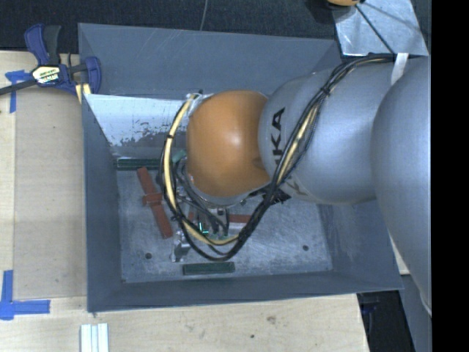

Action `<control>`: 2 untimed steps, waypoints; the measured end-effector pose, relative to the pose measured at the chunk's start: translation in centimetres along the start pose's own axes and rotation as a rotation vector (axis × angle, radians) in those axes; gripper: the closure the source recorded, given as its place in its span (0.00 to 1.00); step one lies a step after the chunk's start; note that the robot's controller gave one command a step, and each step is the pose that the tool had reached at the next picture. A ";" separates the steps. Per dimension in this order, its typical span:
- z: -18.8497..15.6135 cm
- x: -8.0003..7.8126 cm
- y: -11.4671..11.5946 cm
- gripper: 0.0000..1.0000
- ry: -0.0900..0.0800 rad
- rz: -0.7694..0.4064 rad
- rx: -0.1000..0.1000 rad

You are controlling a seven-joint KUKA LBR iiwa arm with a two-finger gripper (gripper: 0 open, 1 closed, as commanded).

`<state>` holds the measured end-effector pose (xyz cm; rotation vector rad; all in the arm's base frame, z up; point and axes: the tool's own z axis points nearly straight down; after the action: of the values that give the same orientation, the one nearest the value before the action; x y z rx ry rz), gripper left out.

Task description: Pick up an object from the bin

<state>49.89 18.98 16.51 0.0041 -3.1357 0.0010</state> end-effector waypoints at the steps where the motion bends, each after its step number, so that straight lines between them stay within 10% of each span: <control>1: -0.4 -0.2 -0.1 0.00 -0.008 0.003 -0.002; 2: 0.8 -3.5 -7.6 0.00 -0.010 -0.026 -0.001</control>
Offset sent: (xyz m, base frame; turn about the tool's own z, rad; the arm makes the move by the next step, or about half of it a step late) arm 0.0652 -0.1498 -0.0196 -0.0418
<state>53.40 11.40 15.74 0.0448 -3.1455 -0.0012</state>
